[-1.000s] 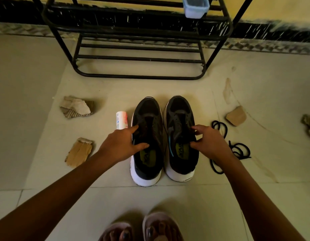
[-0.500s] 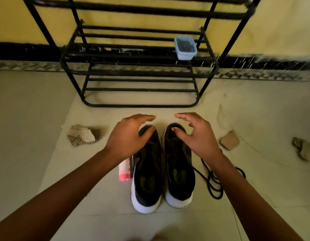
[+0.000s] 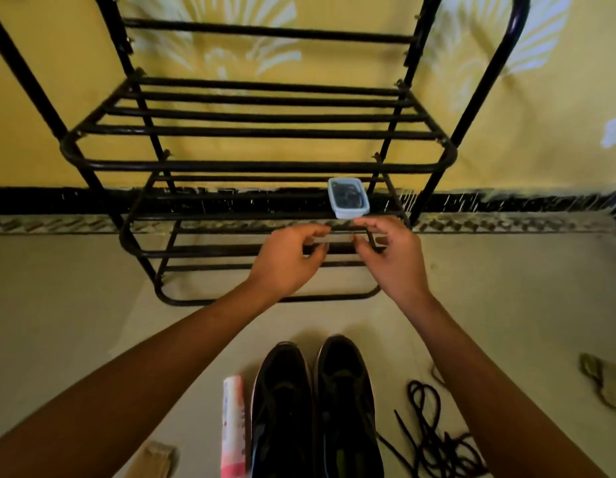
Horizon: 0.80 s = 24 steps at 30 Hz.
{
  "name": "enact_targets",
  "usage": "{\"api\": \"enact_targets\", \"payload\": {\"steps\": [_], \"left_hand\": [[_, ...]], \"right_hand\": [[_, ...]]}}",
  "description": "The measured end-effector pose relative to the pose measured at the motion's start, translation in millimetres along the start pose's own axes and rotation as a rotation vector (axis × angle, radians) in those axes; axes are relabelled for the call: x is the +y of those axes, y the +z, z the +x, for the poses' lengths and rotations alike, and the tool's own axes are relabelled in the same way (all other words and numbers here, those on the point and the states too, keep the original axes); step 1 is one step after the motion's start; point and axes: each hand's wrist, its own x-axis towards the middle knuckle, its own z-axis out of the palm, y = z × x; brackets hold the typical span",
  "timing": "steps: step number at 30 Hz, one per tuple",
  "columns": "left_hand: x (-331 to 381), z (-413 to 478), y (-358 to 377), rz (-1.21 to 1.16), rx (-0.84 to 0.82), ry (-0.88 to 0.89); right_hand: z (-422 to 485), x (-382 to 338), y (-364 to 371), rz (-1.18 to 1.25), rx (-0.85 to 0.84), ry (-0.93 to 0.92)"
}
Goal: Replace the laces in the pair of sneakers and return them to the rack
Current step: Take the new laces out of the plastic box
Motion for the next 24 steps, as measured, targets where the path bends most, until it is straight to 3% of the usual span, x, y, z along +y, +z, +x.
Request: {"api": "enact_targets", "payload": {"steps": [7, 12, 17, 24], "left_hand": [[-1.2, 52.5, 14.2, -0.104, 0.013, -0.109], [-6.1, 65.7, 22.6, -0.098, -0.007, -0.148], [-9.4, 60.3, 22.4, -0.031, -0.052, -0.115], [-29.0, 39.4, 19.0, 0.011, -0.053, -0.101]], "right_hand": [[47.0, 35.2, 13.3, -0.081, 0.054, 0.071], [78.5, 57.5, 34.4, -0.048, 0.045, 0.344], [88.6, 66.3, 46.2, 0.218, 0.030, 0.667], [77.4, 52.0, 43.3, 0.567, 0.032, 0.775]]}}
